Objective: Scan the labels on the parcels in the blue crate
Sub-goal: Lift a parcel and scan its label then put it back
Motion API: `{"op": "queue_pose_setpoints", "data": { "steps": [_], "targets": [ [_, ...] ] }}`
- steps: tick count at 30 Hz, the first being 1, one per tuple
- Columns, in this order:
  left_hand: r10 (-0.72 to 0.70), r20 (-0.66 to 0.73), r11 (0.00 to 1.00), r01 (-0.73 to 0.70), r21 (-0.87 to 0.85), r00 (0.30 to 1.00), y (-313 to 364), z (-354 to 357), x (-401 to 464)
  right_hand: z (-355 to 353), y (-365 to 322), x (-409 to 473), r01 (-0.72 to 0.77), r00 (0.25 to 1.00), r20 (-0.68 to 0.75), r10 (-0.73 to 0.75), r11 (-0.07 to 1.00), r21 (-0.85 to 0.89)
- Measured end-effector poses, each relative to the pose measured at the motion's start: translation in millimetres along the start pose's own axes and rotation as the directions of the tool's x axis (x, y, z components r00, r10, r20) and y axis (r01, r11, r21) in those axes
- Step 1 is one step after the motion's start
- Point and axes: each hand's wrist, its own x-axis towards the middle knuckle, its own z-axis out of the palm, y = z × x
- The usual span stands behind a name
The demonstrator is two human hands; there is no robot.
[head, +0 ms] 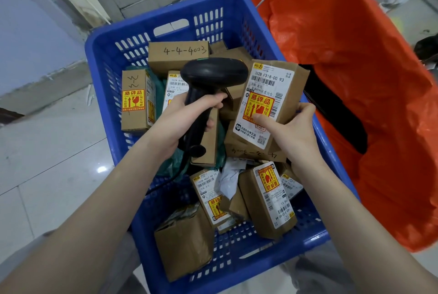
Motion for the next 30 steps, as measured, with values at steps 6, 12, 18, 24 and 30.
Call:
{"op": "queue_pose_setpoints", "data": {
  "steps": [6,12,18,24,30],
  "targets": [
    [-0.002,0.027,0.999,0.001,0.042,1.0,-1.0,1.3,-0.7,3.6,1.7,1.4,0.059,0.997,-0.055,-0.063,0.996,-0.068],
    [-0.012,0.045,0.998,0.009,0.061,0.999,-3.1,-2.2,0.8,3.3,4.5,2.5,0.054,0.996,-0.069,-0.062,0.993,-0.102],
    [-0.001,0.078,0.998,-0.004,0.057,0.997,-0.3,1.8,-2.8,2.8,3.2,2.7,0.036,0.997,-0.064,-0.043,0.994,-0.1],
    [0.005,0.083,0.999,-0.009,0.053,0.997,-1.0,1.6,-2.5,4.2,4.0,2.6,0.018,0.998,-0.062,-0.025,0.993,-0.115],
    [0.006,0.085,0.999,-0.01,0.05,0.996,-1.8,0.6,-2.1,3.5,4.3,2.1,0.026,0.998,-0.059,-0.032,0.994,-0.108]
  ]
}}
